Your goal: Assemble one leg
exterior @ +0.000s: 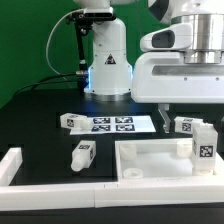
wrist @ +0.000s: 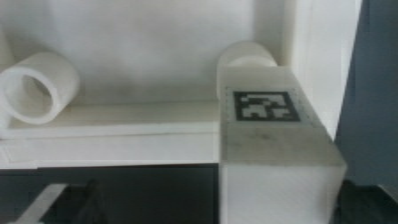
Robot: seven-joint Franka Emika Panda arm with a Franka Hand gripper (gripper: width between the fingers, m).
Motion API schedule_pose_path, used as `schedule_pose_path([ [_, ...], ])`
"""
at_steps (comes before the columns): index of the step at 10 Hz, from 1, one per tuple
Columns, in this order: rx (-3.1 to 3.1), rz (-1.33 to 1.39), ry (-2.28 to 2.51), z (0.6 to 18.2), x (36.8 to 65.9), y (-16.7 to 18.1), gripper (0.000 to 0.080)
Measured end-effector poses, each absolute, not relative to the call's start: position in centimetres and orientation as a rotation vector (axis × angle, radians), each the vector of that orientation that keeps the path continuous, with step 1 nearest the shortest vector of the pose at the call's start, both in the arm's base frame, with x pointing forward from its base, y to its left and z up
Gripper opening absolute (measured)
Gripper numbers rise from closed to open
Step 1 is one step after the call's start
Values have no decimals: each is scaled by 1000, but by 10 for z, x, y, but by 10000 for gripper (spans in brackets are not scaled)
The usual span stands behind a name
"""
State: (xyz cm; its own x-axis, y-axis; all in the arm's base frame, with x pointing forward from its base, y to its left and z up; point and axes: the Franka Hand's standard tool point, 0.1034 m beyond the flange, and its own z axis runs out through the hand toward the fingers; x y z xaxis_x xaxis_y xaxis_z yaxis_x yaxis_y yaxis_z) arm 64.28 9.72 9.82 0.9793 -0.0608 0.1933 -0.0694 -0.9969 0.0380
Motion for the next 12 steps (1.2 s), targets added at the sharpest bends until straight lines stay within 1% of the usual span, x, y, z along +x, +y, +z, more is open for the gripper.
schedule_pose_path([
  [9,3081,299,-101,98,643,97,649],
  [10,3090,304,-74,101,644,94,649],
  [11,3122,322,-91,110,649,85,649],
  [12,3165,322,-141,109,650,77,649],
])
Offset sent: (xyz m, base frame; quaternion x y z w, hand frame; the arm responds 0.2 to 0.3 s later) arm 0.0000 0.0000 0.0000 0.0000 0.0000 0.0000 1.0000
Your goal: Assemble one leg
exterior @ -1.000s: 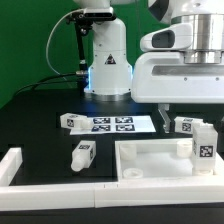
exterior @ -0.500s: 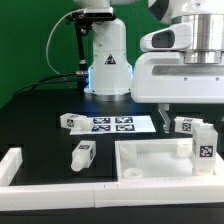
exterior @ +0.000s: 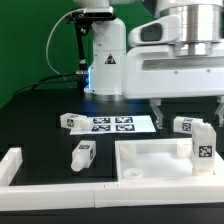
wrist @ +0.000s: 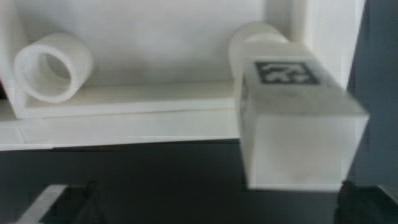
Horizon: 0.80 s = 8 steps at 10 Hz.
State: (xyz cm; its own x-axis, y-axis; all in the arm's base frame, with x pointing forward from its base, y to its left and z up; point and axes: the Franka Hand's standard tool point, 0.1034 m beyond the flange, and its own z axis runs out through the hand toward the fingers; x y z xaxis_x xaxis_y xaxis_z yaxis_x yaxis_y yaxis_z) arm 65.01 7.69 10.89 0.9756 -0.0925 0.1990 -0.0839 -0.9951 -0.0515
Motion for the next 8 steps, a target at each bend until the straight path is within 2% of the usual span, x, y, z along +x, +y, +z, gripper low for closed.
schedule_pose_path([
  [2,-3068,-297,146,103,649,79,649],
  [6,-3023,-160,244,107,641,88,649],
  [8,-3027,-151,254,97,639,98,649],
])
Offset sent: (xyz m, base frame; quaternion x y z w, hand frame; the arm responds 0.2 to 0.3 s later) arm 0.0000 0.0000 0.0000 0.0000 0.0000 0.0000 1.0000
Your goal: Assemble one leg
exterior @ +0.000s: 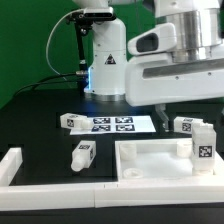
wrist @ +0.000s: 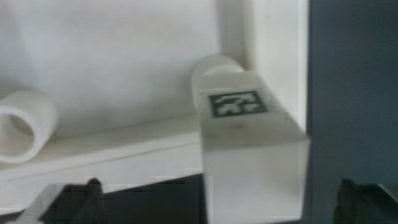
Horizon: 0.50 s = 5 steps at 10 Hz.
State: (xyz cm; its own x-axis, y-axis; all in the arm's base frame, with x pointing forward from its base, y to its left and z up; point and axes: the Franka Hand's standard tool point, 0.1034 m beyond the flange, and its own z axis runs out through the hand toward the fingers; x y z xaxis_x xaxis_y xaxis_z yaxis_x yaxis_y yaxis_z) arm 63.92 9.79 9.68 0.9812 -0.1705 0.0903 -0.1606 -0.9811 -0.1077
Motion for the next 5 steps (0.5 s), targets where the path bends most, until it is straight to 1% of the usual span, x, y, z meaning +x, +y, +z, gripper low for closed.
schedule_pose_path([
  [2,-3043,-140,288,85,638,107,649],
  [3,-3050,-138,283,82,637,108,649],
  [4,-3050,-140,287,83,638,105,623],
  [5,-3050,-139,287,82,638,105,623],
])
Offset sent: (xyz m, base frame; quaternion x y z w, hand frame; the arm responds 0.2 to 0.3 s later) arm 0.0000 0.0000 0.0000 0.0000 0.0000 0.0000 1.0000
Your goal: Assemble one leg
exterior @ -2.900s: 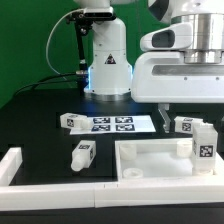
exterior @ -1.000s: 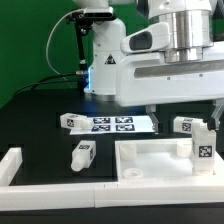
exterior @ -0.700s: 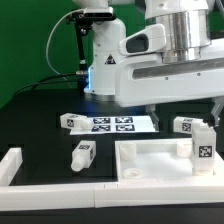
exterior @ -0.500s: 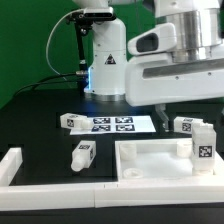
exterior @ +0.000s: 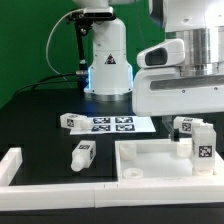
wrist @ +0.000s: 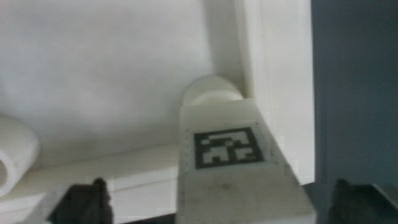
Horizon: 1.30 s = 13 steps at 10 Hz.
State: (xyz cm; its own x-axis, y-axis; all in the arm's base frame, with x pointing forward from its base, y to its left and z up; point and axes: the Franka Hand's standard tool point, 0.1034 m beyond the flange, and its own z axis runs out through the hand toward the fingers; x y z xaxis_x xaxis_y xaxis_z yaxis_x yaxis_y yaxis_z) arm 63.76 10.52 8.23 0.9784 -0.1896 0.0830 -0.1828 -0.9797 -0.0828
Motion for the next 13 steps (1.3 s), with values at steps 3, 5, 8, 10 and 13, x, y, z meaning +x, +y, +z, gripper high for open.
schedule_pose_path([
  [3,-3051,-102,291,82,635,104,285],
  [5,-3013,-118,546,82,636,110,285],
  [8,-2861,-141,1026,81,636,110,285],
  [10,-2580,-93,1516,80,636,107,285],
  [13,-2482,-79,1667,80,636,107,285],
])
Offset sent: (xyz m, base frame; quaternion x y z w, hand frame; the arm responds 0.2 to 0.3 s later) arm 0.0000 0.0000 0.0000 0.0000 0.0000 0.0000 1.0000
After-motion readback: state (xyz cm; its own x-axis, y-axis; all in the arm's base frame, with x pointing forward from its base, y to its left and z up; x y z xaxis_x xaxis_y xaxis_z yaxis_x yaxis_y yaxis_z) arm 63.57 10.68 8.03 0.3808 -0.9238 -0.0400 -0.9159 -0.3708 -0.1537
